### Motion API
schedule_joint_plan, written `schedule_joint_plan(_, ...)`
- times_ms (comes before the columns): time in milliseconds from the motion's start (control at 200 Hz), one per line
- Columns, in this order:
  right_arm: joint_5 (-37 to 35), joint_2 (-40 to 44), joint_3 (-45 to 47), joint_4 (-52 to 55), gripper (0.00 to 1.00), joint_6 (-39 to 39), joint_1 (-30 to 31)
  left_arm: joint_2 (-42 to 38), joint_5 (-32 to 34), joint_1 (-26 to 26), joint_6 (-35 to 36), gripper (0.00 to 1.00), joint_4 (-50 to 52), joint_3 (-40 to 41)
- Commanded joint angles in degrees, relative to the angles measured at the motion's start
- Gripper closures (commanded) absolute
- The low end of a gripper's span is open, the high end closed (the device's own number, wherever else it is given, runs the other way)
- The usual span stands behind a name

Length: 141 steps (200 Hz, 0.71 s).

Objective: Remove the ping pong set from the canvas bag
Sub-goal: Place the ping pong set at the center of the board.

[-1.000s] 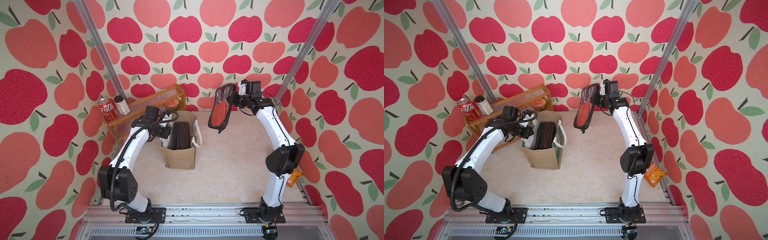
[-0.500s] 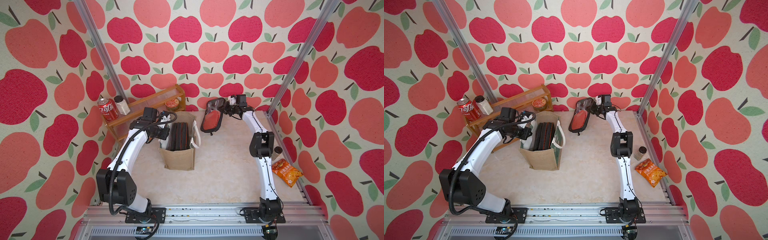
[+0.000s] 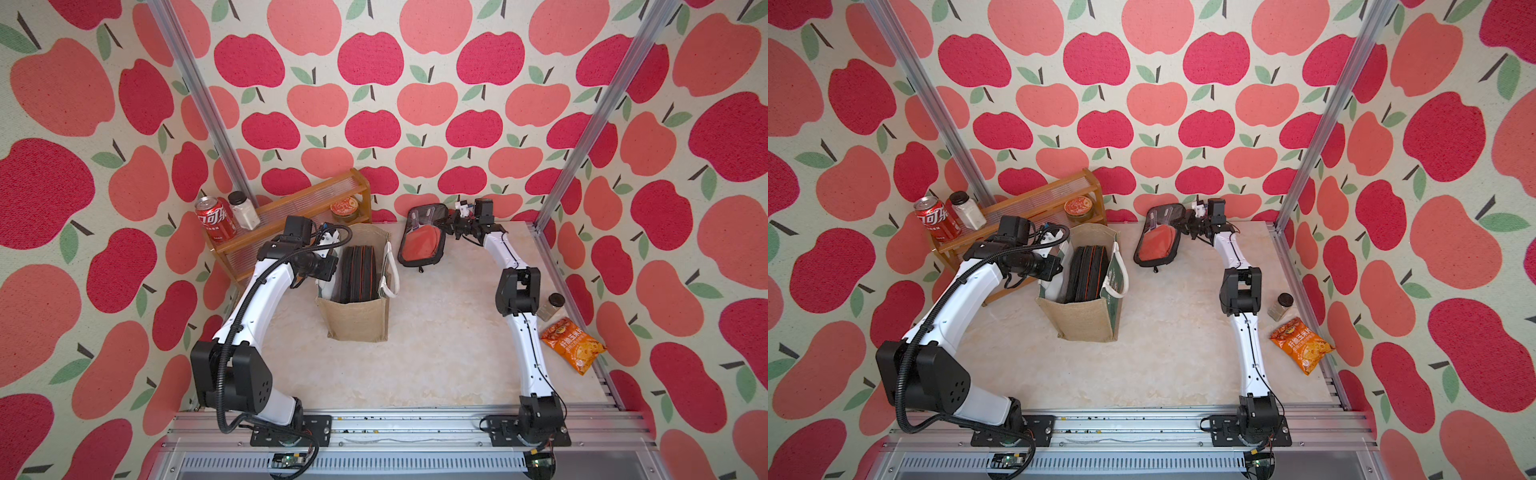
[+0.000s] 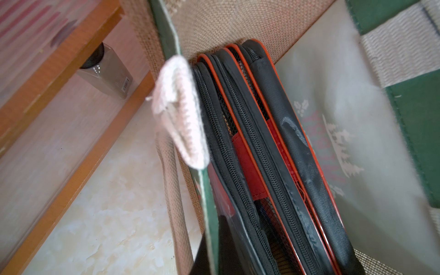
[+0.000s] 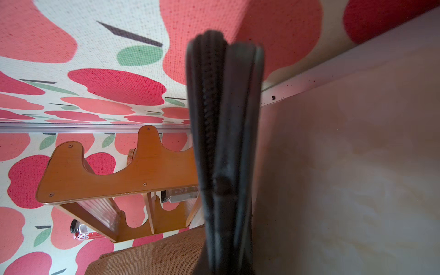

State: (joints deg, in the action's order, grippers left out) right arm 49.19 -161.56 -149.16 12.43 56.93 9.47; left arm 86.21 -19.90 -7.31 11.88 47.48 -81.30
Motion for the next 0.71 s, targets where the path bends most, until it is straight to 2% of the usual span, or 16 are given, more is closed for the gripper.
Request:
schedule_joint_plan(0,5.26,-0.68,-1.85,-3.20,0.99,1.87,0.38,-1.54,0.89,0.50,-0.09,1.00,0.33,0.16)
schedule_joint_plan(110,5.36,-2.22,-2.76,-2.93,0.92,2.22,0.81,-1.27,1.00,0.54,-0.27,1.00,0.22,0.14)
schedule_joint_plan(220,4.69,-3.93,-3.33,-3.54,0.68,2.73,1.08,-0.99,0.92,0.46,-0.35,1.00,0.32,-0.04)
schedule_joint_plan(315,2.81,-4.31,-1.84,-6.00,0.57,3.60,1.04,-0.96,0.59,0.23,-0.17,1.00,0.50,-0.07)
schedule_joint_plan(560,-0.68,-5.96,-4.30,-7.74,0.37,6.18,0.03,-1.13,0.83,0.10,-0.10,1.00,0.33,0.41)
schedule_joint_plan(700,-3.96,-4.13,-4.28,1.91,0.30,1.01,-1.02,-0.70,0.97,-0.07,-0.02,1.00,0.24,0.36)
